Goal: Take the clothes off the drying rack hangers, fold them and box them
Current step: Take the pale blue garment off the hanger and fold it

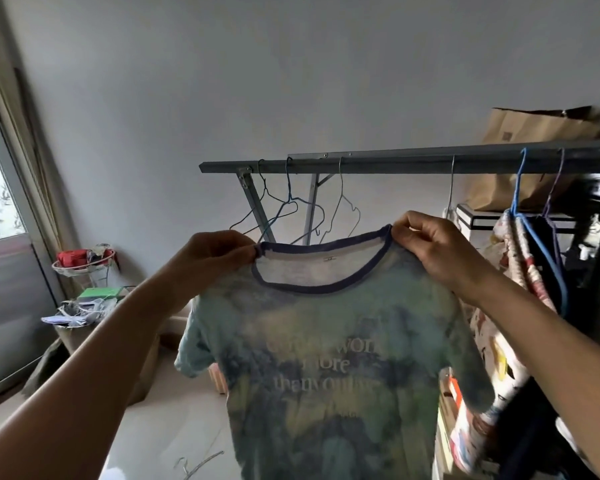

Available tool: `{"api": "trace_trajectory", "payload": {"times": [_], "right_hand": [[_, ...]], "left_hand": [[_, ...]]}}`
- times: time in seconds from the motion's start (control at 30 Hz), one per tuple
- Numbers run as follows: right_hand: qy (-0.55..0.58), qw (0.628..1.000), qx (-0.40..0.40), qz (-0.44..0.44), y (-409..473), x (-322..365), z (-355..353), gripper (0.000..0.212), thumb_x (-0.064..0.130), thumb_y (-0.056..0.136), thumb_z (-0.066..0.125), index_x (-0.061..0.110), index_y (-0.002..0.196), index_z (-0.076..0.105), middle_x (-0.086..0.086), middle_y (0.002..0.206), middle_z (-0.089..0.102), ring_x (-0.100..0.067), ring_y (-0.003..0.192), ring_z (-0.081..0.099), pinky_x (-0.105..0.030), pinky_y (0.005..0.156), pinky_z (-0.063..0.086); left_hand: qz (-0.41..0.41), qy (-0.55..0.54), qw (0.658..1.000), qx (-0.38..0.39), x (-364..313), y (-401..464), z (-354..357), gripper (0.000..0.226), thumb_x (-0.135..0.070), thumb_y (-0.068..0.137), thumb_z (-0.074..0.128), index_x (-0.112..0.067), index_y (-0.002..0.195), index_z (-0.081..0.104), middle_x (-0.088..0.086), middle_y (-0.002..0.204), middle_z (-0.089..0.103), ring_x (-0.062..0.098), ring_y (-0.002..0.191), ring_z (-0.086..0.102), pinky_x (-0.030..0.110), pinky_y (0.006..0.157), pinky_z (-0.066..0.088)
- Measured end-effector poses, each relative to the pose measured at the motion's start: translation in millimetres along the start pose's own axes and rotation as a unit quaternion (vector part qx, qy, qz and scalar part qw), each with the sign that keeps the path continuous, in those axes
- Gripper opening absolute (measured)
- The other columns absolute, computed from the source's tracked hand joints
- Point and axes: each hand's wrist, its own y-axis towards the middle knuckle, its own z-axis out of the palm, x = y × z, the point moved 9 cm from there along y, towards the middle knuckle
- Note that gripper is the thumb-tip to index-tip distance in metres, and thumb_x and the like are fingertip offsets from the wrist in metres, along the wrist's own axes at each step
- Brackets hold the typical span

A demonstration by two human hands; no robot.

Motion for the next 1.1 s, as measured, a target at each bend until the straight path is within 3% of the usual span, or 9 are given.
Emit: {"api": "trace_trajectory", "payload": {"times": [0.07,0.17,0.27,0.47,0.6,0.7,0.83,1.0,1.1], "right_hand": [[0.028,1.0,0.004,0.002,-1.7,-1.3,0.4,0.023,0.019,0.098,0.054,0.012,0.08,0.067,-0.006,0.076,0.064,-0.01,0.073,0.055,-0.025,0.067,0.042],[0.125,0.991,0.008,0.045,-1.9,-12.6,-2.3,0.028,0.018,0.094,0.058,0.019,0.069,0.069,0.003,0.068,0.059,-0.014,0.071,0.05,-0.028,0.065,0.036],[0.168,0.983,-0.001,0.079,-4.2,-19.6,-7.5,0.038,0.014,0.095,0.054,0.022,0.062,0.07,0.006,0.064,0.064,-0.006,0.064,0.057,-0.021,0.063,0.044],[0.185,0.973,-0.019,0.136,-11.2,-29.0,-29.2,0.02,0.02,0.093,0.059,0.008,0.081,0.069,-0.006,0.074,0.067,-0.013,0.064,0.062,-0.023,0.062,0.049],[0.12,0.973,-0.064,0.185,-18.5,-44.0,-39.4,0.031,0.021,0.092,0.063,-0.009,0.099,0.065,-0.021,0.091,0.068,-0.027,0.079,0.063,-0.037,0.08,0.049],[0.05,0.97,-0.132,0.196,-22.4,-53.1,-44.2,0.028,0.022,0.092,0.062,-0.004,0.084,0.067,-0.012,0.07,0.061,-0.021,0.067,0.056,-0.034,0.07,0.045],[-0.021,0.962,-0.192,0.195,-23.2,-56.0,-39.1,0.033,0.028,0.092,0.059,0.013,0.063,0.053,-0.005,0.06,0.049,-0.018,0.062,0.048,-0.029,0.063,0.036],[-0.077,0.966,-0.189,0.162,-15.9,-45.1,-14.0,0.026,0.031,0.095,0.057,0.009,0.081,0.062,0.002,0.069,0.059,-0.007,0.064,0.052,-0.022,0.056,0.039],[-0.08,0.968,-0.185,0.152,-12.8,-44.6,-2.8,0.03,0.034,0.096,0.054,0.006,0.093,0.065,-0.004,0.083,0.066,-0.01,0.074,0.059,-0.019,0.06,0.042]], "left_hand": [[-0.001,0.011,1.0,-0.022,1.2,1.6,1.9,0.02,-0.016,0.092,0.06,0.003,0.092,0.065,0.009,0.079,0.061,0.016,0.074,0.055,0.017,0.06,0.046],[-0.023,-0.067,0.997,-0.025,3.8,7.3,9.2,0.013,-0.015,0.088,0.061,-0.008,0.078,0.063,0.001,0.067,0.058,0.009,0.061,0.051,0.014,0.053,0.041],[-0.059,-0.16,0.985,-0.017,10.1,17.3,20.6,0.015,-0.012,0.089,0.057,-0.013,0.073,0.059,0.0,0.065,0.057,0.01,0.059,0.052,0.017,0.051,0.042],[-0.112,-0.153,0.978,0.084,20.7,29.1,49.3,0.009,-0.015,0.077,0.072,-0.009,0.083,0.069,0.003,0.072,0.067,0.01,0.064,0.064,0.018,0.057,0.053],[-0.137,-0.112,0.983,0.054,37.2,40.6,62.5,0.015,-0.022,0.084,0.068,-0.011,0.078,0.074,0.011,0.079,0.069,0.017,0.069,0.064,0.025,0.065,0.055],[-0.193,-0.091,0.977,0.007,53.3,50.8,81.5,0.032,-0.028,0.091,0.066,0.003,0.094,0.072,0.023,0.088,0.066,0.027,0.077,0.061,0.038,0.078,0.054],[-0.199,-0.122,0.972,-0.005,48.0,59.9,121.1,0.039,-0.032,0.091,0.065,0.007,0.091,0.068,0.021,0.077,0.056,0.022,0.061,0.052,0.028,0.06,0.045],[-0.173,-0.167,0.97,0.017,31.4,63.3,166.3,0.028,-0.027,0.095,0.061,0.0,0.093,0.068,0.013,0.079,0.067,0.02,0.065,0.063,0.025,0.057,0.056],[-0.159,-0.187,0.969,0.036,23.8,61.6,178.9,0.026,-0.023,0.097,0.057,0.0,0.099,0.067,0.01,0.08,0.07,0.017,0.065,0.069,0.025,0.058,0.057]]}}
